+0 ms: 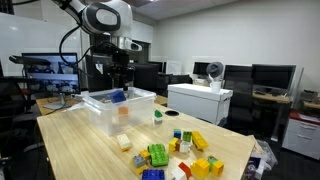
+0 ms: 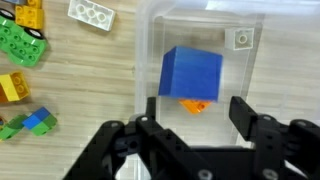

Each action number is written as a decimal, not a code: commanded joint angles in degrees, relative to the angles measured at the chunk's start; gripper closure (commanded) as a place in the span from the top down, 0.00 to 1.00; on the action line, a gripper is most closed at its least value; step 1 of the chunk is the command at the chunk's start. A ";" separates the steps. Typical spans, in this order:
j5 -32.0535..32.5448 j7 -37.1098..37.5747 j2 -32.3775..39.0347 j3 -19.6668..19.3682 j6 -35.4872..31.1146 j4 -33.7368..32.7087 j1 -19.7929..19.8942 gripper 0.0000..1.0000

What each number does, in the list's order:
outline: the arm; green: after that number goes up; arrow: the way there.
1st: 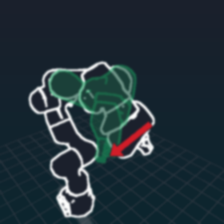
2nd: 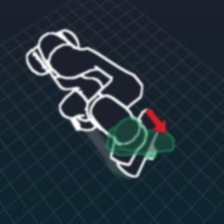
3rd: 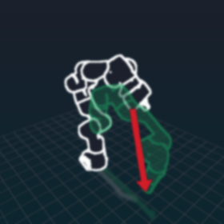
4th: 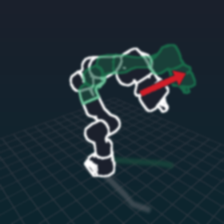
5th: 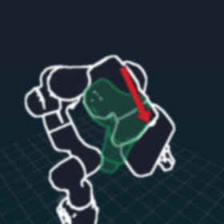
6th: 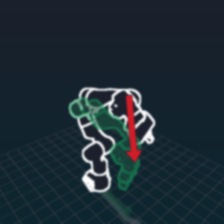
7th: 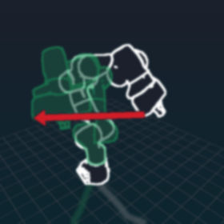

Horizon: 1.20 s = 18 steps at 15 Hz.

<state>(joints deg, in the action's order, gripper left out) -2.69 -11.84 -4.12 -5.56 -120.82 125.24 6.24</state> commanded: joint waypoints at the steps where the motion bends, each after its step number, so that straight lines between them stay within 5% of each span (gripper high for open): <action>1: -0.04 -2.39 -1.64 -0.68 -0.44 1.49 -0.08 0.99; 18: 8.39 2.45 12.35 -12.36 -8.72 -10.16 10.75 1.00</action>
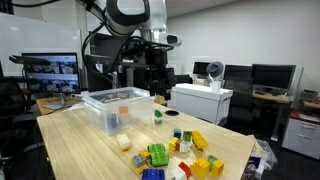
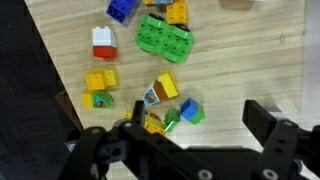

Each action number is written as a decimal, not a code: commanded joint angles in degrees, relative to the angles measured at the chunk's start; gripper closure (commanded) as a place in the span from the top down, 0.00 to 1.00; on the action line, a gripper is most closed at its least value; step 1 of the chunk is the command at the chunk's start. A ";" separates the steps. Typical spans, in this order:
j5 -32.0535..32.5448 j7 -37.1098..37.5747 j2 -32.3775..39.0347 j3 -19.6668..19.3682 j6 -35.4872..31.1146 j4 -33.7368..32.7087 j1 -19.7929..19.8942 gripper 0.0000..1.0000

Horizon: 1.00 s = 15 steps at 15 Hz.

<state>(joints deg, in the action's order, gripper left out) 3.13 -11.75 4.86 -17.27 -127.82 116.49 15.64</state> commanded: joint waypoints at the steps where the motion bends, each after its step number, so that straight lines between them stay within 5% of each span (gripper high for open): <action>1: 2.98 2.75 4.47 -1.03 -2.45 -1.63 1.78 1.00; 8: 3.07 6.73 17.56 -2.82 -10.28 -7.09 4.86 1.00; 15: 2.14 8.91 27.93 -2.51 -10.44 -15.43 7.26 1.00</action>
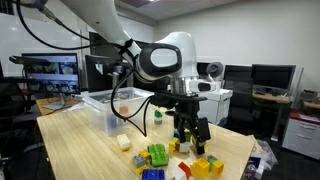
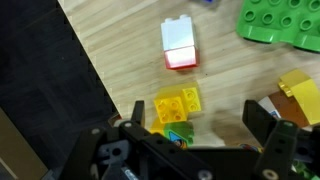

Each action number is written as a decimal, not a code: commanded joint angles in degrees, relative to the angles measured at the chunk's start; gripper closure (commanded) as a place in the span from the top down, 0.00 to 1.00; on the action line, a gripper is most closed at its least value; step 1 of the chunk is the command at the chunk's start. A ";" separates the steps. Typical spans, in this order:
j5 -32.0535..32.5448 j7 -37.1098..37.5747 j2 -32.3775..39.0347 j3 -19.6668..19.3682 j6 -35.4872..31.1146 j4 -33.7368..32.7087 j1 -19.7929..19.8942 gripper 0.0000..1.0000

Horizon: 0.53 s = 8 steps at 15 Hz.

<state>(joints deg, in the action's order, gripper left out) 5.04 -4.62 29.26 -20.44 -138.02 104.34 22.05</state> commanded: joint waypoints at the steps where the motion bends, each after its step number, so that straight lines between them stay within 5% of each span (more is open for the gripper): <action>1: 0.25 1.95 4.60 0.80 -0.11 -4.11 0.96 1.00; 7: 0.77 3.39 12.71 0.16 0.17 -10.31 1.73 1.00; 8: 0.68 3.28 13.38 0.27 0.20 -10.68 1.87 0.75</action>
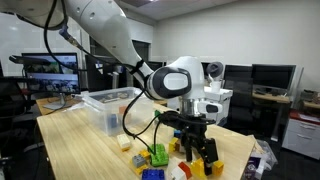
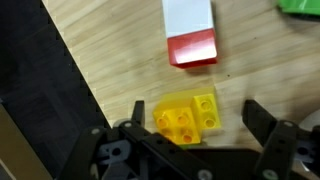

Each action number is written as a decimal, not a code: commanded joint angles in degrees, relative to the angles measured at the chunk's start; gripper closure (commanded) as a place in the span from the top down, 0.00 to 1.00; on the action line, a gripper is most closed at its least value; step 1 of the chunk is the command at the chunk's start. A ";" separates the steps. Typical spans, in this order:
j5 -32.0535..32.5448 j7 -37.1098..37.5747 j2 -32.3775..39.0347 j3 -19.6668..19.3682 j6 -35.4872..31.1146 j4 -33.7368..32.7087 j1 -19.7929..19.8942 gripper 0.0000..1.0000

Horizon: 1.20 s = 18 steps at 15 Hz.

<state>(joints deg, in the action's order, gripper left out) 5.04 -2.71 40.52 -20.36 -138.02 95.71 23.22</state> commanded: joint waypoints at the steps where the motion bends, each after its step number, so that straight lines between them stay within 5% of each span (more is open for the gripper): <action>1: 0.63 1.10 1.78 0.34 0.50 -1.80 0.62 0.73; 8: -0.83 -0.47 -11.35 2.84 6.94 1.32 -2.13 0.27; 13: -6.80 -7.02 -25.18 10.73 7.75 6.54 -4.26 0.27; 18: -9.00 -12.85 -37.38 15.44 9.58 20.11 -10.69 0.27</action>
<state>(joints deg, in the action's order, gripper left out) -1.93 -10.70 10.96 -6.41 -128.27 105.96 14.92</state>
